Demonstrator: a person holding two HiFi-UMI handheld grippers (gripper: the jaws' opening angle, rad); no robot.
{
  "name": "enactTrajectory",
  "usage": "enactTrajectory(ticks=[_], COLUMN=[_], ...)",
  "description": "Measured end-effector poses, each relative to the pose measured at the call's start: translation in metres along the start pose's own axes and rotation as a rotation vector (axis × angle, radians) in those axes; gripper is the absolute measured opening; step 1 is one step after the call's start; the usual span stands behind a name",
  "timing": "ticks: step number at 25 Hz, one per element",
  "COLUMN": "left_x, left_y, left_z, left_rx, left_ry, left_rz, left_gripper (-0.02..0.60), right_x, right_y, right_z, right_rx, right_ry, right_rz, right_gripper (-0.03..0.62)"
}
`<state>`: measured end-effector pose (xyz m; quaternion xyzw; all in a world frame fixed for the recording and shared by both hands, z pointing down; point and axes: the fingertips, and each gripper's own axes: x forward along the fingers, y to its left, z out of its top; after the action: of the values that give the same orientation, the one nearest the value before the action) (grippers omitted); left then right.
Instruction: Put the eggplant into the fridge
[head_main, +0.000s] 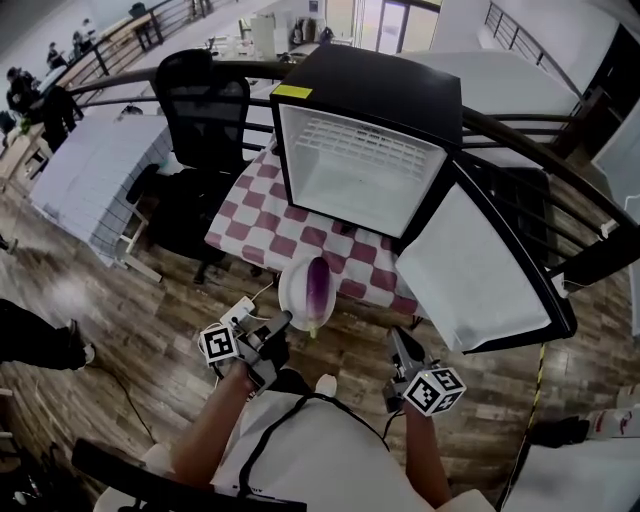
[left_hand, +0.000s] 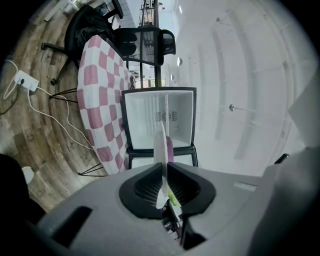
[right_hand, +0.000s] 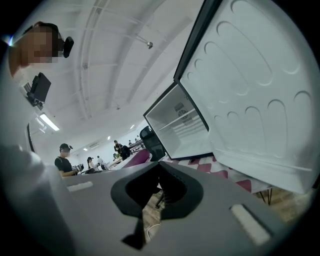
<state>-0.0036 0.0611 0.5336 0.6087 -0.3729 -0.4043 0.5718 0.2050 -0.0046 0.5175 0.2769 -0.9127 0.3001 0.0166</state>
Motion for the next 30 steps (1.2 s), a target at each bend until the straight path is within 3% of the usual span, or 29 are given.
enactTrajectory(ticks=[11,17,30], left_x=[0.018,0.030,0.090], left_y=[0.003,0.013,0.022], left_z=[0.006,0.015,0.069], left_rx=[0.009,-0.002,-0.017], left_ry=[-0.006,0.009,0.105], left_rz=[0.010,0.016,0.022], left_gripper=[0.038,0.040,0.040], right_x=[0.012,0.017,0.080], right_y=[-0.007,-0.016,-0.025], right_z=[0.002,0.002,0.028], right_rx=[0.007,0.032,0.034], right_ry=[0.029,0.018,0.017], right_rz=[0.028,-0.001,-0.018], right_gripper=[0.006,0.006,0.006])
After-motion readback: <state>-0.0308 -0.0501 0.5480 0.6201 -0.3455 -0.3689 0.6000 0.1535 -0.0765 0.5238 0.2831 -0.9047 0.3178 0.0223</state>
